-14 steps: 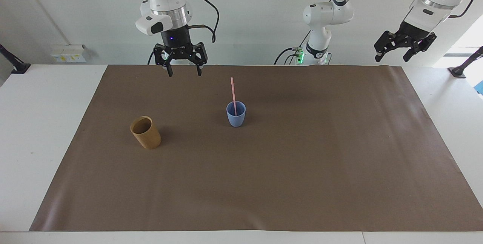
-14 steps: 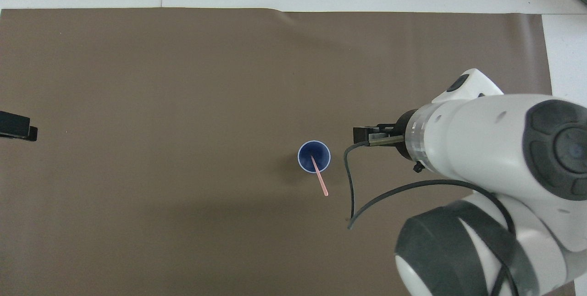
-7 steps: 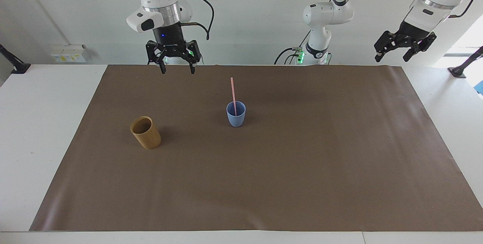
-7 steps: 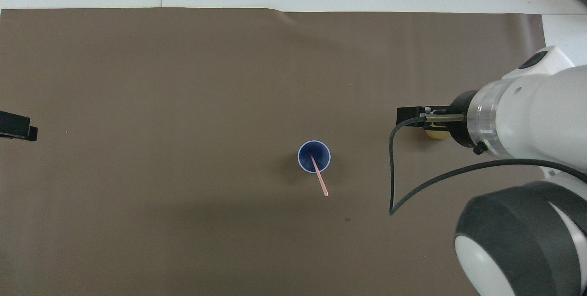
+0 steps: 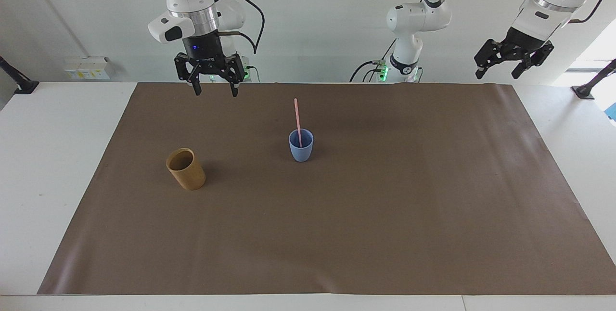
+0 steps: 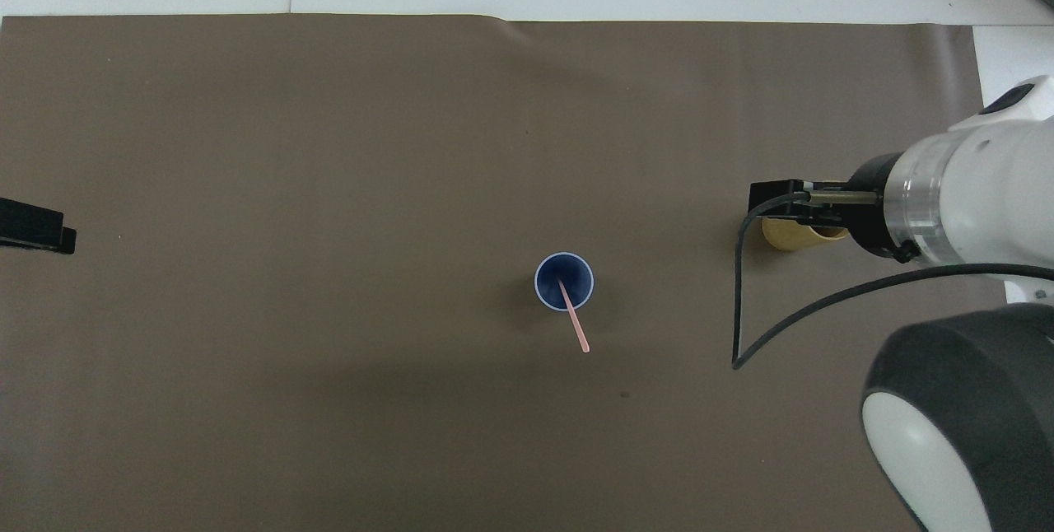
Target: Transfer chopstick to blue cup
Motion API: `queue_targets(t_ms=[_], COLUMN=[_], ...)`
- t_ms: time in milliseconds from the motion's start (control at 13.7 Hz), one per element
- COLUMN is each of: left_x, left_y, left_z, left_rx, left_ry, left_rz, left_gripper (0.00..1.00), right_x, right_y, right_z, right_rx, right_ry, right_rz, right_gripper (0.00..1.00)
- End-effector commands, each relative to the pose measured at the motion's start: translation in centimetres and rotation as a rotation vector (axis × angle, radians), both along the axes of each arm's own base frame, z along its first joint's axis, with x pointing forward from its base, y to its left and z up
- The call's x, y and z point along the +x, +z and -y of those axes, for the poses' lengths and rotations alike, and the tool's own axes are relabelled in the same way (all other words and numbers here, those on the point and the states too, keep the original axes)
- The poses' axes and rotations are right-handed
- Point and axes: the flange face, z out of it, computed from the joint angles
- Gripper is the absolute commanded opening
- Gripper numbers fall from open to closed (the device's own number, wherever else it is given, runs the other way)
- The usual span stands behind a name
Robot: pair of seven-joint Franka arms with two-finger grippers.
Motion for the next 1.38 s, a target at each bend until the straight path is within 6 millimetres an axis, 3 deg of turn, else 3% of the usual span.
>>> queue_targets(t_ms=[0,218,364,655,1019,1311], left_x=[0.0,0.7,0.5,0.3,0.2,0.3], left_y=[-0.4,-0.3,-0.3,-0.7,-0.6,-0.4], left_z=[0.5,1.3,1.0,0.5,0.4,0.4], left_rx=[0.007,0.004,0.003,0.004,0.004,0.004], left_ry=[-0.022,-0.041,-0.037,-0.028,-0.019,-0.017], left_rz=[0.026,0.077,0.066,0.051,0.048,0.052], left_gripper=[1.00,1.00,1.00,1.00,1.00,1.00], right_x=[0.3,2.0,2.1,2.0,-0.2,-0.1], right_y=[1.4,1.5,1.3,1.1,-0.4,-0.6], right_z=[1.0,4.4,5.4,5.9,7.3,7.9], right_rx=[-0.003,-0.007,-0.032,-0.010,-0.005,-0.004], right_ry=[0.018,0.040,0.052,0.033,0.011,0.010], right_rz=[-0.055,-0.126,-0.149,-0.159,-0.179,-0.155], right_gripper=[1.00,1.00,1.00,1.00,1.00,1.00])
